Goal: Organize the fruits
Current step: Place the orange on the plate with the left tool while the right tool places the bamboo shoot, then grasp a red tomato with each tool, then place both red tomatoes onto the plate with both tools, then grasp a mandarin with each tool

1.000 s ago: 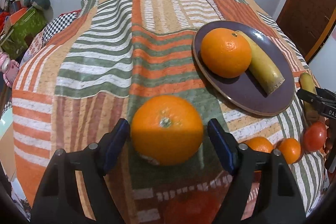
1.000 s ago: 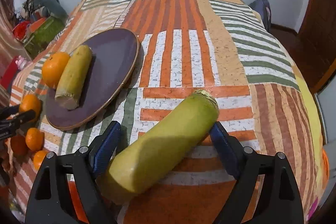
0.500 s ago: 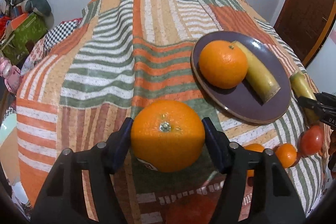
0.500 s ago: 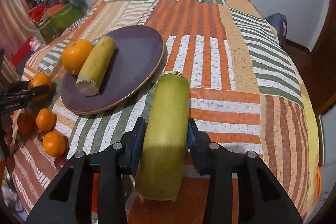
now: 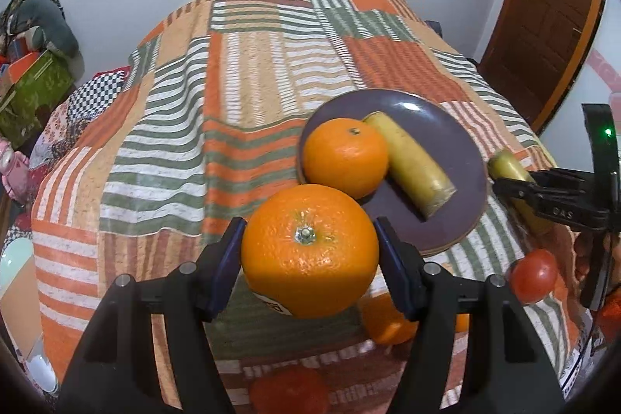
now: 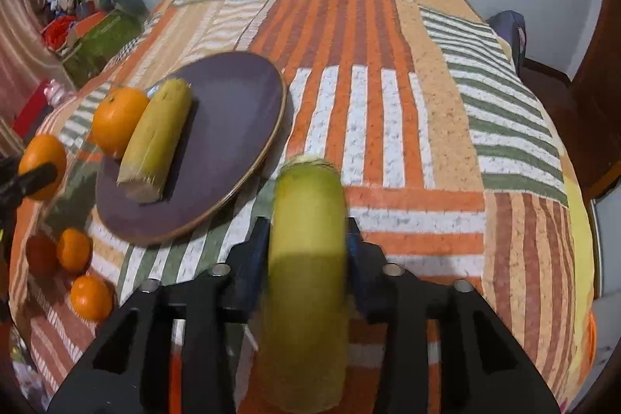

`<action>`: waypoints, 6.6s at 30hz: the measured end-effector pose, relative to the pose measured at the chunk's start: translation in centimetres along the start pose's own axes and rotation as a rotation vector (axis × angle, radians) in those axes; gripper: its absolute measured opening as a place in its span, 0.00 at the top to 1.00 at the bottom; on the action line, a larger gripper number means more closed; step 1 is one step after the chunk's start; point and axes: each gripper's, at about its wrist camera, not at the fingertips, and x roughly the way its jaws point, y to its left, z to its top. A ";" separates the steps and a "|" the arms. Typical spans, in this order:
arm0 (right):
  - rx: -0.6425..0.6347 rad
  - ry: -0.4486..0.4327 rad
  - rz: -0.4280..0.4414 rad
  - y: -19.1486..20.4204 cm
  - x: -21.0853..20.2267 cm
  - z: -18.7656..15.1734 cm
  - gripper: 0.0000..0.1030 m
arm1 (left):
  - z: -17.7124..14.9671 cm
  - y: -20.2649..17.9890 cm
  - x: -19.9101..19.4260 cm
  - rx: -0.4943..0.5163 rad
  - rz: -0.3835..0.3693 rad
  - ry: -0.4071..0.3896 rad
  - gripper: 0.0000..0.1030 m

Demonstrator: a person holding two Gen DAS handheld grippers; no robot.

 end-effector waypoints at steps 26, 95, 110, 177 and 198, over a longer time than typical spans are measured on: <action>-0.064 -0.099 0.083 6.2 1.2 6.9 0.68 | 2.3 -4.5 4.7 0.048 -0.088 0.056 0.37; -0.076 -0.021 0.047 5.6 -5.2 -7.0 0.30 | -8.9 1.3 -2.5 -0.071 0.042 0.131 0.32; -0.074 -0.019 0.106 5.6 -5.4 -6.7 0.52 | -8.1 1.5 -3.3 -0.071 0.023 0.112 0.56; -0.169 -0.140 0.037 3.9 -1.7 5.4 0.38 | 6.8 -5.2 2.6 -0.010 -0.102 -0.031 0.36; -0.183 -0.220 0.075 8.3 -9.1 -1.0 0.29 | -1.8 -2.6 -6.0 0.051 0.007 -0.030 0.36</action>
